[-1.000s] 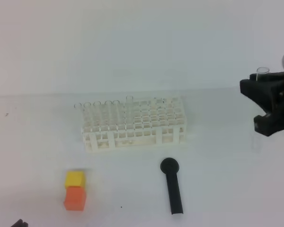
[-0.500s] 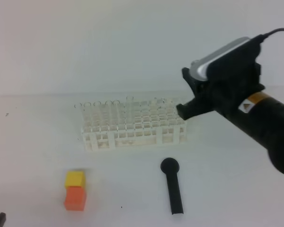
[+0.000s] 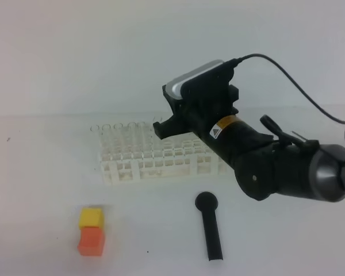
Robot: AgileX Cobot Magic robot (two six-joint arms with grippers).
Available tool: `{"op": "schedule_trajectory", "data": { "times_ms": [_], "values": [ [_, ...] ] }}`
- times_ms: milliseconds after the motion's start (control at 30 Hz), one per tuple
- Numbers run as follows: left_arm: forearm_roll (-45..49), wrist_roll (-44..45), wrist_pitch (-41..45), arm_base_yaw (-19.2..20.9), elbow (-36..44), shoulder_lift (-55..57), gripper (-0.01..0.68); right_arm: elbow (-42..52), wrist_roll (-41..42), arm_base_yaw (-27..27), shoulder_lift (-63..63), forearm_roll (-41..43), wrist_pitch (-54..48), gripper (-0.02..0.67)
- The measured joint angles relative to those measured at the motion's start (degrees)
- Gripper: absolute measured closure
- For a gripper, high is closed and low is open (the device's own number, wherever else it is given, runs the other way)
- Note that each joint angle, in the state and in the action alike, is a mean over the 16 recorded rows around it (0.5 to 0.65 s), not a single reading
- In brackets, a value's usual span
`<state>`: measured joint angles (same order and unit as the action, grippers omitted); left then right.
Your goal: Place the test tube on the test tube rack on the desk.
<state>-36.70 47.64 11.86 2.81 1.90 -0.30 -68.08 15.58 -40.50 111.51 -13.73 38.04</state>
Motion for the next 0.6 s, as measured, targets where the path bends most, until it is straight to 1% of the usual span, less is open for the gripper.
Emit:
{"op": "schedule_trajectory", "data": {
  "times_ms": [233, 433, 500, 600],
  "values": [
    [13.5, -21.1, 3.7, 0.6, 0.0, 0.0, 0.673, -1.5, -5.0, 0.0, 4.2, 0.3, 2.2, 0.531],
    [24.9, -39.1, 6.5, 1.6, 0.0, -0.1, 0.673, -1.6, -8.8, 0.0, 5.2, 2.4, 2.7, 0.531],
    [27.0, -42.6, 6.6, 2.0, 0.0, -0.3, 0.673, -1.6, -9.9, 0.0, 5.2, 3.4, 2.6, 0.531],
    [28.1, -44.3, 6.5, 2.5, 0.0, -0.6, 0.673, -1.6, -11.4, 0.0, 5.3, 4.8, 2.5, 0.531]
  ]
}}
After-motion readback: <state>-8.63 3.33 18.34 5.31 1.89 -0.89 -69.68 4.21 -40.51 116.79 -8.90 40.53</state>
